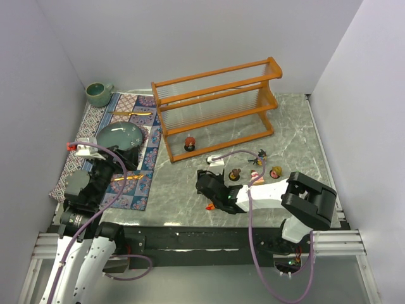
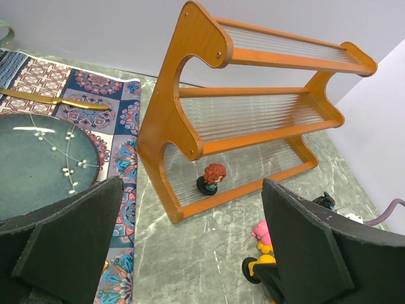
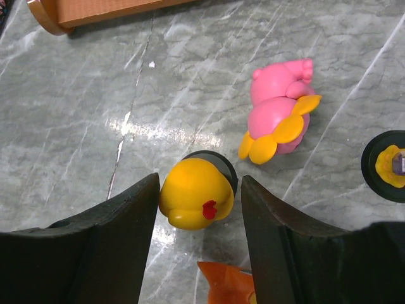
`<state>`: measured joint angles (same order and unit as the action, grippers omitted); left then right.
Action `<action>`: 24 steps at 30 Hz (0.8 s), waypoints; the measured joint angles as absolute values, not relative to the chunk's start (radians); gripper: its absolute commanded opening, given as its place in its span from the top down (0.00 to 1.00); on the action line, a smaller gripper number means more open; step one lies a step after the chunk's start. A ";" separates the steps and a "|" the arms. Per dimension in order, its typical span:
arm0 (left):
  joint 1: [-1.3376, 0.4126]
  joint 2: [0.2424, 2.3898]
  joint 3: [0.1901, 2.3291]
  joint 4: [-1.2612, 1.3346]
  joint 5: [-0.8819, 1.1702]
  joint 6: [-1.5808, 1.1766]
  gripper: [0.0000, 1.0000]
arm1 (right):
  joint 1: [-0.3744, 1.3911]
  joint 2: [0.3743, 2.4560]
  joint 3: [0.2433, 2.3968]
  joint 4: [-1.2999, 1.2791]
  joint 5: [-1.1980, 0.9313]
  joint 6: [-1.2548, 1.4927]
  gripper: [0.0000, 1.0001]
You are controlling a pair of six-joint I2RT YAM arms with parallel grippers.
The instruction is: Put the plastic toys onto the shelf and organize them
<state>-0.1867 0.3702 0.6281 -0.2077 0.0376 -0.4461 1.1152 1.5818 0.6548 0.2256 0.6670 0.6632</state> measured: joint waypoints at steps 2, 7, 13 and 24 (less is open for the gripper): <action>-0.187 0.370 0.628 -0.208 0.038 -0.446 0.03 | 1.115 1.582 0.655 0.226 0.670 0.661 0.43; -0.187 0.370 0.628 -0.208 0.038 -0.446 0.03 | 1.117 1.582 0.656 0.226 0.673 0.656 0.54; -0.187 0.370 0.628 -0.208 0.038 -0.446 0.03 | 1.127 1.582 0.656 0.227 0.673 0.631 0.76; -0.187 0.370 0.628 -0.208 0.039 -0.446 0.03 | 1.127 1.526 0.656 0.298 0.601 0.463 0.84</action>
<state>-0.1871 0.3702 0.6281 -0.2081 0.0391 -0.4461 1.1267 1.5257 0.6556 0.2981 0.6006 0.4625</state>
